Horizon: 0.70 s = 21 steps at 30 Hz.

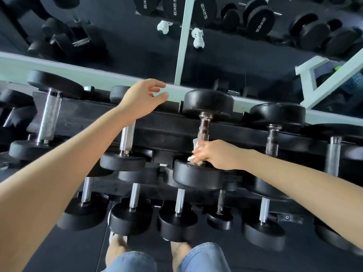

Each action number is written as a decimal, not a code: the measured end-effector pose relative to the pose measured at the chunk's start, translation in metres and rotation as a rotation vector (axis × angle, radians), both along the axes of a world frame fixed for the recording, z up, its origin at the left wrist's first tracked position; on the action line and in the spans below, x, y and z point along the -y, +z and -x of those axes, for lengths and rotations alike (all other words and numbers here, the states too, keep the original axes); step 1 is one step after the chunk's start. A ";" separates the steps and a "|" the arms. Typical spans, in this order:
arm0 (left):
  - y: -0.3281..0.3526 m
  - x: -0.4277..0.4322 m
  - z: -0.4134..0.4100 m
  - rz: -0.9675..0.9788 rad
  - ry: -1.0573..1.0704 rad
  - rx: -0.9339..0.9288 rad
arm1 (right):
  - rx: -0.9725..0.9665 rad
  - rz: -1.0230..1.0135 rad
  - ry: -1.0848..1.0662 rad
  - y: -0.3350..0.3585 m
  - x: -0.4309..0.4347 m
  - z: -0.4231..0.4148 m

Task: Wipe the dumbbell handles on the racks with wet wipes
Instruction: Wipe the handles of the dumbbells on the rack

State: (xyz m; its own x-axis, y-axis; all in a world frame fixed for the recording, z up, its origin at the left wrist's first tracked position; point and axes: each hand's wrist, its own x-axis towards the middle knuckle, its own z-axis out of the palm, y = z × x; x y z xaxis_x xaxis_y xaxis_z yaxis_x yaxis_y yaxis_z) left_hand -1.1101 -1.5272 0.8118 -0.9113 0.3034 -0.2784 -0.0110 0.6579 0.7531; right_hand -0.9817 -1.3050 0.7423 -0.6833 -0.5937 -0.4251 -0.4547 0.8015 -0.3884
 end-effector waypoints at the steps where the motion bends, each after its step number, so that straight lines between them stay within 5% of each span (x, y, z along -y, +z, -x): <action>1: 0.001 0.005 0.000 -0.003 -0.007 -0.003 | 0.084 -0.023 -0.054 0.009 0.003 0.002; 4: 0.006 0.022 0.003 -0.023 -0.027 -0.011 | 0.291 0.062 -0.372 0.045 0.018 0.012; 8: 0.013 0.057 0.012 0.015 -0.068 -0.107 | 0.420 0.591 -1.019 0.072 0.050 0.010; 13: 0.012 0.112 0.040 0.141 -0.152 -0.234 | 0.455 0.938 -1.409 0.068 0.146 0.005; 18: -0.006 0.139 0.063 0.132 -0.268 -0.180 | 0.165 0.966 -1.636 0.030 0.226 0.026; 21: -0.014 0.137 0.066 0.066 -0.314 -0.103 | -0.178 0.688 -1.654 0.009 0.240 0.058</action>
State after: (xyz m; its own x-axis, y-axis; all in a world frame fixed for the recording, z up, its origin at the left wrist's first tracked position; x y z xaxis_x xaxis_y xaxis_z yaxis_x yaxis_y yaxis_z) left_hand -1.1757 -1.6641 0.7975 -0.8007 0.5579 -0.2184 0.2733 0.6644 0.6956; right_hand -1.0402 -1.5446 0.7515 -0.6951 0.6600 -0.2849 0.4966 0.1542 -0.8542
